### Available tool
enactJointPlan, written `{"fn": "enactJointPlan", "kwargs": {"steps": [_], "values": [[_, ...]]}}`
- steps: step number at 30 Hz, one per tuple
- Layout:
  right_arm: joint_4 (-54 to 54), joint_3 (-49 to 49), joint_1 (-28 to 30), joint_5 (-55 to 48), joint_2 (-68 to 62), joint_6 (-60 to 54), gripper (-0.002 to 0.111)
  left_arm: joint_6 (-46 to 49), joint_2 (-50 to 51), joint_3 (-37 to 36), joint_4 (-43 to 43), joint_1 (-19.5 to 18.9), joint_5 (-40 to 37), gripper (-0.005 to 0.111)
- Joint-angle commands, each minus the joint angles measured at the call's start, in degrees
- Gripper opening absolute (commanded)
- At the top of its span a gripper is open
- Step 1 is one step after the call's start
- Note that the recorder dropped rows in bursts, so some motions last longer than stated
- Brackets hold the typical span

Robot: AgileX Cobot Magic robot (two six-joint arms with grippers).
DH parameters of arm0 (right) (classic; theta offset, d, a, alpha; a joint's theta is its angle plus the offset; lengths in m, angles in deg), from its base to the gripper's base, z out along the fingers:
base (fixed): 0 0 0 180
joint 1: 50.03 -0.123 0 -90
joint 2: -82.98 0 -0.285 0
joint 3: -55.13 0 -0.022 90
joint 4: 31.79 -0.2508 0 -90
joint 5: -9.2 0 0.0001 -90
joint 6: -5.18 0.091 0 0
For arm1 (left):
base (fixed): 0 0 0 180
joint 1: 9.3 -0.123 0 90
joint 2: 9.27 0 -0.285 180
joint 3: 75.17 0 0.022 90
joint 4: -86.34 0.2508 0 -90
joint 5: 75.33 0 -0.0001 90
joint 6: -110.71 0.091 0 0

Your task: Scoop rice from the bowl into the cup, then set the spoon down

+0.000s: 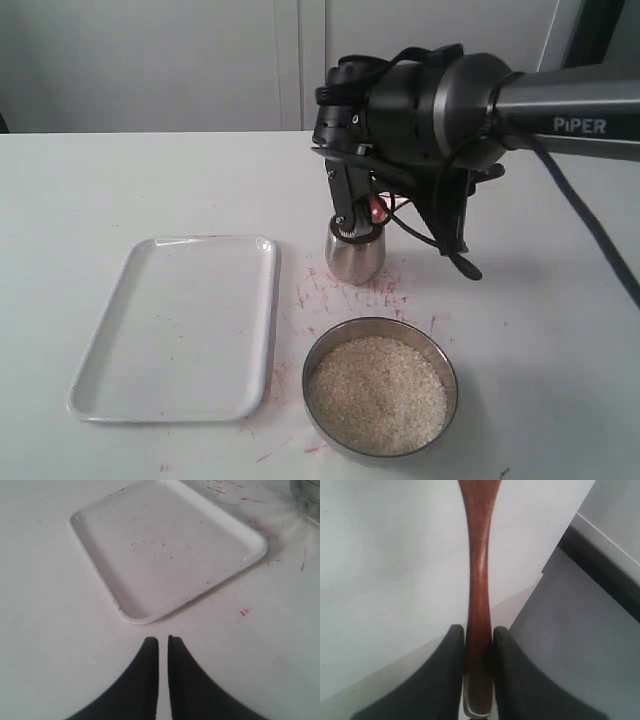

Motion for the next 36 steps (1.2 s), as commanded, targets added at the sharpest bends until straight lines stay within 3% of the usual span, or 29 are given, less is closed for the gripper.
{"fn": "enactJointPlan", "kwargs": {"steps": [1, 36], "values": [[2.2, -0.2, -0.2, -0.1, 0.9, -0.3, 0.000, 0.2, -0.2, -0.3, -0.3, 0.4, -0.2, 0.014], [5.7, -0.2, -1.2, -0.6, 0.9, 4.2, 0.000, 0.2, -0.2, -0.3, -0.3, 0.4, -0.2, 0.014]]}}
